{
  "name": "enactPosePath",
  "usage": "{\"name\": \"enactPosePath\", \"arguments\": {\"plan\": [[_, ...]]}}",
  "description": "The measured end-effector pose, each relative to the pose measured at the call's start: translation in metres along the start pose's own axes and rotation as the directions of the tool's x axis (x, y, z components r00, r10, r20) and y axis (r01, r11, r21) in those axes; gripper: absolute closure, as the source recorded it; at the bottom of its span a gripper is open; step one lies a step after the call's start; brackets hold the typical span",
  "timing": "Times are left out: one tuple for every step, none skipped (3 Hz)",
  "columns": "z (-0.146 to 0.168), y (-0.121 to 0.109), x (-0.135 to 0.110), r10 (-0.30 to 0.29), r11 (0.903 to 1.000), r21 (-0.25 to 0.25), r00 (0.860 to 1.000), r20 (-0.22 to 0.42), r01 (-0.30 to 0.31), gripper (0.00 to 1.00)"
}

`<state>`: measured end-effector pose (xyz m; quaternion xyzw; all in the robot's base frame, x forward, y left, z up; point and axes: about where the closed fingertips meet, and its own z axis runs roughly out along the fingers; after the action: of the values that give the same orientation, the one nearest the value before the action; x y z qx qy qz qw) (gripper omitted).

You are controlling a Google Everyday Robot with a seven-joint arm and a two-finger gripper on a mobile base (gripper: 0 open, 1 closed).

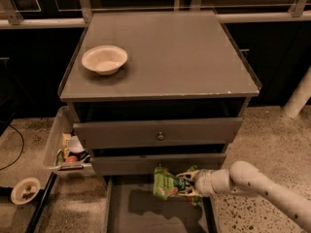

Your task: Pick green rice chip bag from bottom drawer and place on counter

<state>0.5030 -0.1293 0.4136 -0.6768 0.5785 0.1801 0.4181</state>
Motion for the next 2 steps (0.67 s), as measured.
{"name": "enactPosePath", "arguments": {"plan": [[-0.024, -0.024, -0.052, -0.1, 0.9949, -0.018, 0.995, -0.017, 0.1, 1.0], [-0.067, -0.048, -0.1, -0.165, 0.9862, 0.005, 0.985, -0.054, 0.166, 1.0]]}}
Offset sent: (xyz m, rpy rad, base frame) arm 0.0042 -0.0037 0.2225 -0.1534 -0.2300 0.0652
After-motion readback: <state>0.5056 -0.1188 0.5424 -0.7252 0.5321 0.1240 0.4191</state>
